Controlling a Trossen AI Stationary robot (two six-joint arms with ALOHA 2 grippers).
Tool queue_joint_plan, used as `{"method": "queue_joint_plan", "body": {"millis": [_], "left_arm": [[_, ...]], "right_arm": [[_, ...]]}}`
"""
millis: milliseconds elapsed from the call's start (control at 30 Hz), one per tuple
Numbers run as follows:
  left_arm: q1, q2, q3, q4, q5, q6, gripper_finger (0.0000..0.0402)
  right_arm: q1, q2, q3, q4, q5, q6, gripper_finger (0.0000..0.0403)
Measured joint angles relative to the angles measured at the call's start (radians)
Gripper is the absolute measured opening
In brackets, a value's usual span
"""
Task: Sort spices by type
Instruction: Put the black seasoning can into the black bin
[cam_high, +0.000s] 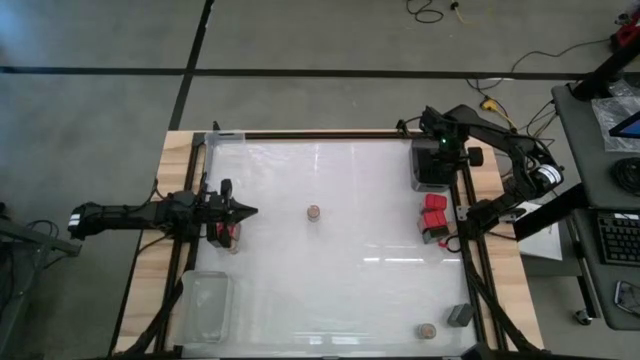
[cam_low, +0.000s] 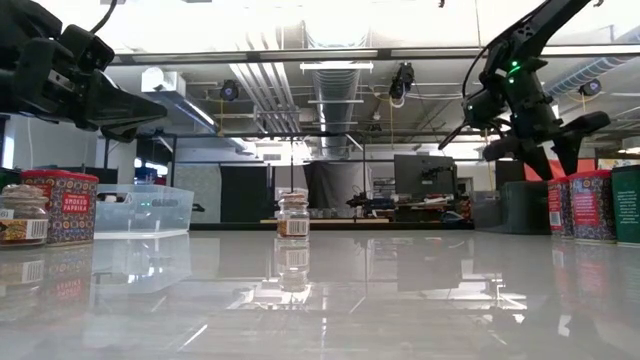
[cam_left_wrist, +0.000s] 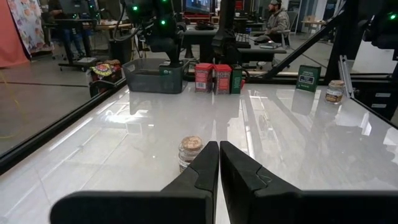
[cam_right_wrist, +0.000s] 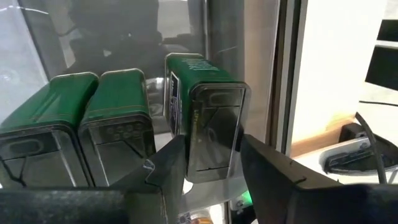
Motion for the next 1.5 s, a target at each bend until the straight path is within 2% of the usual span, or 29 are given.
{"method": "queue_joint_plan", "body": {"millis": [267,733,1133,1500], "left_arm": [[0.000,0.000,0.000,0.000,0.000,0.000,0.0000],[0.000,0.000,0.000,0.000,0.000,0.000,0.0000],[0.000,0.000,0.000,0.000,0.000,0.000,0.0000],[0.000,0.000,0.000,0.000,-0.001,0.000,0.0000]], "right_arm": [[0.000,0.000,-0.002,0.007,-0.003,-0.030,0.0143],[0.000,-0.002,-0.003,0.004,-0.021,-0.120,0.0122],[0.007,-0.039,-0.006,0.008,-0.080,-0.104,0.0146],[0.007,-0.144,-0.006,0.006,-0.045,-0.047,0.0168]]}}
